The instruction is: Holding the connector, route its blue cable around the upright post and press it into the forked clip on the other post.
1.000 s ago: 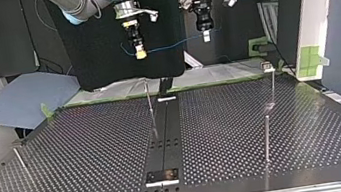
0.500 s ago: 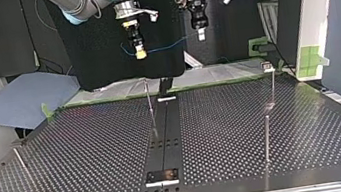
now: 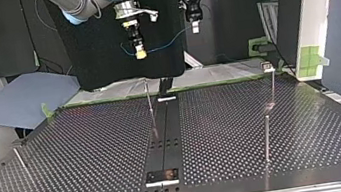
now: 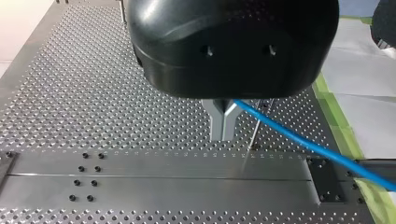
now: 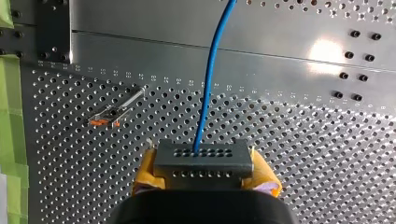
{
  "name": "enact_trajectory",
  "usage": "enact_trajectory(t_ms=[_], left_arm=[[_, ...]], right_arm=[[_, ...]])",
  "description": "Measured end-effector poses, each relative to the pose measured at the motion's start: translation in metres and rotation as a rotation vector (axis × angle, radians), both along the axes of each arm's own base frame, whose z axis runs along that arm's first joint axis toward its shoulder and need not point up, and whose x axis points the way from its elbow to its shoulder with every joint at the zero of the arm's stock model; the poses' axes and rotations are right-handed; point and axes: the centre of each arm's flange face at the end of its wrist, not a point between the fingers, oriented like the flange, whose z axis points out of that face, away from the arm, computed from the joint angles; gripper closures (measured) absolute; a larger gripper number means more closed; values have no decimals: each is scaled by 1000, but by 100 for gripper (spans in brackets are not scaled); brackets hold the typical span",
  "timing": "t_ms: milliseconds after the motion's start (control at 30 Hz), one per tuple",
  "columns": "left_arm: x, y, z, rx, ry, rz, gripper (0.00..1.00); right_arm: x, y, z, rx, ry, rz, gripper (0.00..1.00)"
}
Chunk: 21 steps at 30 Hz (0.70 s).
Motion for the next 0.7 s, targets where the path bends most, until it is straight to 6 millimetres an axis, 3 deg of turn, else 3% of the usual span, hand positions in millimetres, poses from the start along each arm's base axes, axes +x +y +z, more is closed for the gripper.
enact_trajectory(t_ms=[133, 267, 700], left_arm=[[8, -1, -2, -18, -3, 3, 100], [26, -1, 6, -59, -17, 33, 100], [60, 19, 51, -144, -47, 81, 100]], right_arm=[[2, -4, 8, -9, -5, -6, 100], [13, -10, 31, -27, -32, -5, 100], [47, -30, 130, -96, -142, 90, 100]])
